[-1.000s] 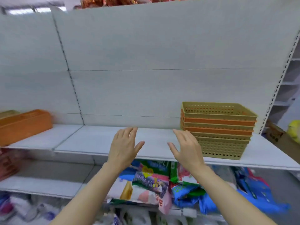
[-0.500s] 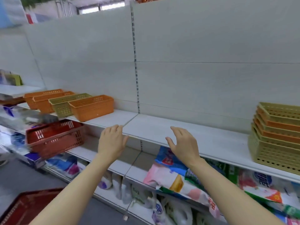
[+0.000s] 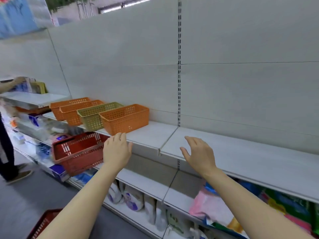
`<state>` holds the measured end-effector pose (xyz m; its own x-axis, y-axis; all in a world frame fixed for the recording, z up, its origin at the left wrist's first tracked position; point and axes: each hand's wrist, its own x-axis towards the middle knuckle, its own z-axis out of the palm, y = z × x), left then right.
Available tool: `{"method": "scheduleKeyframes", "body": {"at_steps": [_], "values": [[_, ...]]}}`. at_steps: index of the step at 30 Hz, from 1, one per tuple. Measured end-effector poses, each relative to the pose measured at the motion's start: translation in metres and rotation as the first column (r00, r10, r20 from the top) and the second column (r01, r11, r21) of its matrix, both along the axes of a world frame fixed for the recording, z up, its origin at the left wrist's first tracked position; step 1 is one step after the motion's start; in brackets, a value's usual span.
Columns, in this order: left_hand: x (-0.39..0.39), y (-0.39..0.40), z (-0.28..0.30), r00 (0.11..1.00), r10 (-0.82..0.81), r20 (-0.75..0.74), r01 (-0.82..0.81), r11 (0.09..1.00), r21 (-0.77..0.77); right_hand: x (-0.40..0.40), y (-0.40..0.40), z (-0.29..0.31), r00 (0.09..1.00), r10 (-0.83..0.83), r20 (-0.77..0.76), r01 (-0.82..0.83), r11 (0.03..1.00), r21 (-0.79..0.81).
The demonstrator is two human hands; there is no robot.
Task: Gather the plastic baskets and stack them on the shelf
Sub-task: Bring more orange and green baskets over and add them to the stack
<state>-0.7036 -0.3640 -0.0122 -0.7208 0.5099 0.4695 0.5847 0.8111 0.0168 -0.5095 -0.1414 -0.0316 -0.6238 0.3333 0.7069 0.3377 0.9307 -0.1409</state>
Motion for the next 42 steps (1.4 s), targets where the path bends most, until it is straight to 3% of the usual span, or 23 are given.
{"method": "scheduleKeyframes", "body": {"at_steps": [9,17,24,31,33,35,37,40,42], "values": [[-0.081,-0.002,-0.017,0.941,0.205,0.269,-0.238,0.967,0.096,-0.091,0.012,-0.014,0.997,0.068,-0.021,-0.067,0.997,0.034],[-0.194,0.029,0.012,0.781,0.141,0.608,-0.448,0.806,0.388,-0.155,0.019,-0.023,1.000,0.000,0.008,0.000,1.000,-0.015],[-0.279,0.048,0.001,0.665,0.072,0.743,-0.458,0.826,0.329,-0.222,0.008,-0.029,0.992,-0.127,0.009,0.127,0.992,-0.001],[-0.310,0.045,-0.012,0.661,0.038,0.749,-0.409,0.856,0.317,-0.276,-0.013,-0.035,0.982,-0.184,0.045,0.187,0.979,-0.083],[-0.315,0.038,-0.016,0.668,0.012,0.744,-0.375,0.869,0.322,-0.289,-0.018,-0.030,0.981,-0.183,0.067,0.193,0.964,-0.186],[-0.321,0.028,-0.021,0.702,-0.048,0.711,-0.310,0.878,0.365,-0.300,-0.019,-0.020,0.981,-0.167,0.096,0.191,0.905,-0.379],[-0.327,0.013,-0.027,0.763,-0.146,0.630,-0.207,0.868,0.452,-0.307,-0.016,-0.010,0.991,-0.134,0.026,0.125,0.807,-0.578],[-0.327,-0.012,-0.032,0.792,-0.290,0.537,-0.070,0.831,0.552,-0.312,-0.010,0.014,0.974,-0.098,-0.206,-0.123,0.532,-0.838],[-0.326,-0.024,-0.032,0.767,-0.375,0.520,-0.015,0.800,0.600,-0.310,-0.011,0.021,0.958,-0.058,-0.279,-0.241,0.361,-0.901]]}}
